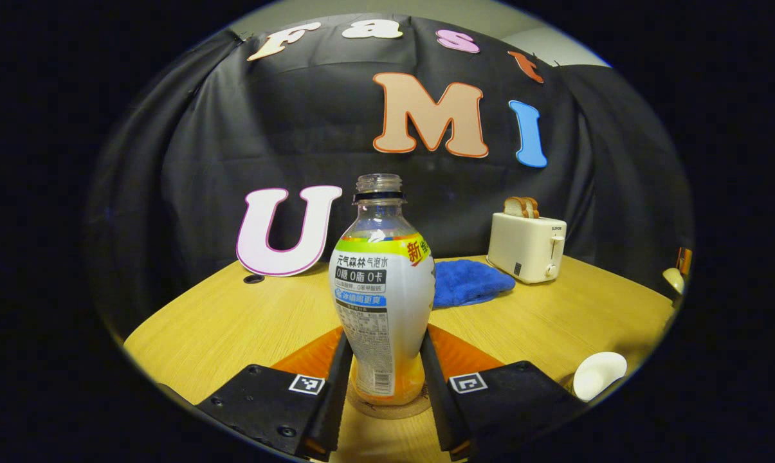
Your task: Open the teacup lid with one hand, grasp the water bottle and pour water into the teacup with the other hand; after pouring, place the water bottle on the coaster and then close the teacup lid.
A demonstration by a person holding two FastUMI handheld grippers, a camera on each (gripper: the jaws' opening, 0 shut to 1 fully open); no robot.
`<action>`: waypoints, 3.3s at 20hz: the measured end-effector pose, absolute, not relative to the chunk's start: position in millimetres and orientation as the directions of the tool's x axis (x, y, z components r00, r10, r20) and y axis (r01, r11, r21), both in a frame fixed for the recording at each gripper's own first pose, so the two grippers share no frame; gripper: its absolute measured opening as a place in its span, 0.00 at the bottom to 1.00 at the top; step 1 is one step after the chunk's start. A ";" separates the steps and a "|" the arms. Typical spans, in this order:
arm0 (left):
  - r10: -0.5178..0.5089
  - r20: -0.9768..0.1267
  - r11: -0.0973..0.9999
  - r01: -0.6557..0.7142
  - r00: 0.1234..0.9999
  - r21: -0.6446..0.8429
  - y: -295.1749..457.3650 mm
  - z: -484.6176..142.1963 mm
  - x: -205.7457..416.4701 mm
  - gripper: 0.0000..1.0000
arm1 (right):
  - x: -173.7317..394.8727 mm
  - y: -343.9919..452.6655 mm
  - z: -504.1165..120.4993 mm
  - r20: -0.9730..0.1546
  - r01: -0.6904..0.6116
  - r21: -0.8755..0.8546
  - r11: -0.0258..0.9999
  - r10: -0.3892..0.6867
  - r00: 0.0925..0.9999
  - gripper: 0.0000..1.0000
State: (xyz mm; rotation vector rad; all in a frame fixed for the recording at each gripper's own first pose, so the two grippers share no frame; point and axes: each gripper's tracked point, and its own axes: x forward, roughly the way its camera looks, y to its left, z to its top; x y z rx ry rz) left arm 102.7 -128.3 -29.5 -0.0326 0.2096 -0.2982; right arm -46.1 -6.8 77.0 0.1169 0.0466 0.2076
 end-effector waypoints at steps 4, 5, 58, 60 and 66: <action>-0.297 -0.204 0.955 0.288 0.933 -0.071 -126.7 -30.3 95.1 0.55 | -43.9 -6.2 73.8 -0.043 -0.202 0.124 0.972 0.209 0.977 0.31; -0.300 -0.199 0.954 0.291 0.933 -0.076 -126.2 -28.5 95.2 0.56 | -43.3 -4.8 72.8 -0.045 -0.204 0.124 0.971 0.211 0.977 0.31; -0.215 -0.040 0.976 0.216 0.976 0.030 -64.8 4.6 -31.4 0.98 | -14.1 107.6 -19.4 -0.155 -0.271 0.089 0.958 0.282 0.947 0.31; -0.214 -0.046 0.976 0.215 0.976 0.024 -65.6 2.1 -32.7 0.98 | -15.2 108.3 -19.4 -0.155 -0.272 0.089 0.958 0.283 0.946 0.30; -0.215 -0.040 0.976 0.216 0.976 0.027 -68.2 6.4 -36.9 0.98 | -17.6 105.0 -19.7 -0.160 -0.263 0.100 0.960 0.276 0.948 0.37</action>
